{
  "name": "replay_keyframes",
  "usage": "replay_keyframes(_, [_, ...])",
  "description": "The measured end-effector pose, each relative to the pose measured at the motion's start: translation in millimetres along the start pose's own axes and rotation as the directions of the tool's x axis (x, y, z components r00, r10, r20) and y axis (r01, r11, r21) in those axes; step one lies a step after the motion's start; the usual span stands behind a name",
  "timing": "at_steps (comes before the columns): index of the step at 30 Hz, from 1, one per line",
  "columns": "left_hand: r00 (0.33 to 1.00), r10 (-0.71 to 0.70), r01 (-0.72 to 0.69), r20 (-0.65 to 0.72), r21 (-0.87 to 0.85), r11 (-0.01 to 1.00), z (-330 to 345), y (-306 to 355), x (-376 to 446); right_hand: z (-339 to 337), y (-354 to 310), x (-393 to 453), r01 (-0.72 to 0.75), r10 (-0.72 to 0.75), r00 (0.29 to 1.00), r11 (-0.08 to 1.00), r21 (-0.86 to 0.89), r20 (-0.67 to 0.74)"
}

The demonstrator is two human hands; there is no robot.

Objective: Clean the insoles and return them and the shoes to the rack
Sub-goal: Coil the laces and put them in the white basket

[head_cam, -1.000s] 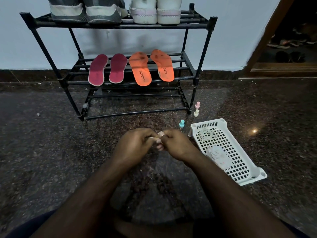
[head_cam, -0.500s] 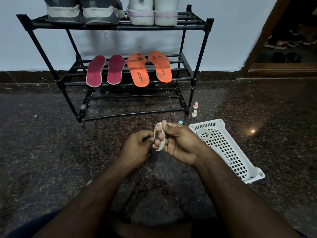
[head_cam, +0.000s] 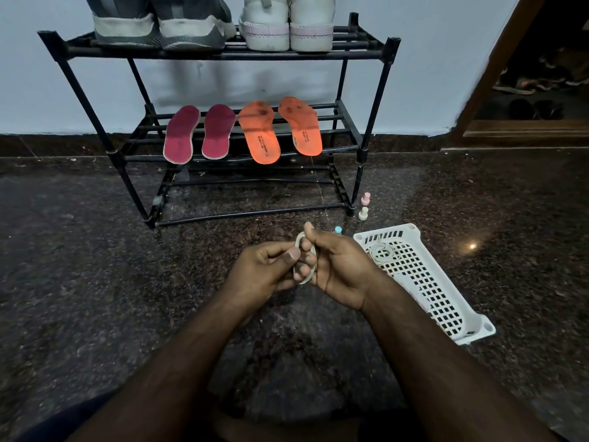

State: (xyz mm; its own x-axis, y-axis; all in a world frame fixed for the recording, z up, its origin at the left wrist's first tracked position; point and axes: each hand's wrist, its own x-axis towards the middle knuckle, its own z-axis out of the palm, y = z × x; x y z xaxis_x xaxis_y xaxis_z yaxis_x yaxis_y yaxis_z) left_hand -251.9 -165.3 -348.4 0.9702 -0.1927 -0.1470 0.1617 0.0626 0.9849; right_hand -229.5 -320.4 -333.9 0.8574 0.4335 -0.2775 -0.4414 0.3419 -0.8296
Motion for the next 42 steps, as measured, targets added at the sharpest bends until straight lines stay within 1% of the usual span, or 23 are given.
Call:
replay_keyframes(2, [0.999,-0.008,0.004,-0.044,-0.089,0.996,3,1,-1,0,0,0,-0.001,0.001,1.0,1.0,-0.009,-0.007])
replay_keyframes(4, [0.997,-0.015,0.005,-0.081,-0.119,0.993,4,0,0,0,0,0,-0.007,0.006,1.0,1.0,-0.017,-0.018])
replay_keyframes(8, [0.985,-0.01,0.001,-0.173,-0.048,0.999,3,-3,3,5,2,0,-0.02,0.018,0.999,0.999,-0.04,-0.033])
replay_keyframes(11, [0.978,0.019,-0.014,-0.206,0.027,1.0,3,-5,4,6,3,-2,-0.04,0.039,0.998,0.999,-0.02,-0.056])
replay_keyframes(13, [0.974,0.051,-0.026,-0.22,0.112,0.993,3,-7,4,7,2,-1,-0.045,0.043,0.995,0.999,-0.024,-0.087])
replay_keyframes(14, [0.969,0.081,-0.035,-0.233,0.197,0.98,3,-8,5,9,2,0,-0.046,0.042,0.992,0.998,-0.03,-0.116])
replay_keyframes(17, [0.951,0.182,-0.046,-0.249,0.468,0.883,0,-13,9,13,4,1,-0.03,0.02,0.976,0.999,-0.041,-0.217])
replay_keyframes(18, [0.946,0.2,-0.041,-0.254,0.519,0.854,0,-14,9,14,5,1,-0.016,0.004,0.97,0.999,-0.048,-0.244])
replay_keyframes(20, [0.937,0.217,-0.024,-0.275,0.568,0.822,2,-13,8,17,6,1,0.013,-0.029,0.957,0.998,-0.056,-0.29])
replay_keyframes(22, [0.927,0.225,-0.012,-0.3,0.575,0.818,4,-10,6,19,8,2,0.043,-0.057,0.946,0.998,-0.053,-0.32])
replay_keyframes(25, [0.915,0.234,0.0,-0.329,0.579,0.816,3,-7,6,23,11,2,0.075,-0.085,0.942,0.996,-0.041,-0.325])
replay_keyframes(29, [0.911,0.254,-0.018,-0.326,0.583,0.812,1,-5,6,21,5,-1,0.037,-0.016,0.962,0.997,0.072,-0.273])
replay_keyframes(31, [0.913,0.251,-0.012,-0.322,0.593,0.805,1,-4,6,21,3,-2,0.022,0.001,0.967,0.996,0.09,-0.256])
replay_keyframes(39, [0.913,0.261,-0.018,-0.313,0.608,0.794,3,-3,5,27,4,1,0.091,-0.082,0.922,0.996,0.007,-0.378])
replay_keyframes(42, [0.895,0.277,-0.017,-0.35,0.592,0.806,-2,-3,7,19,0,1,0.137,-0.132,0.892,0.99,-0.022,-0.433])
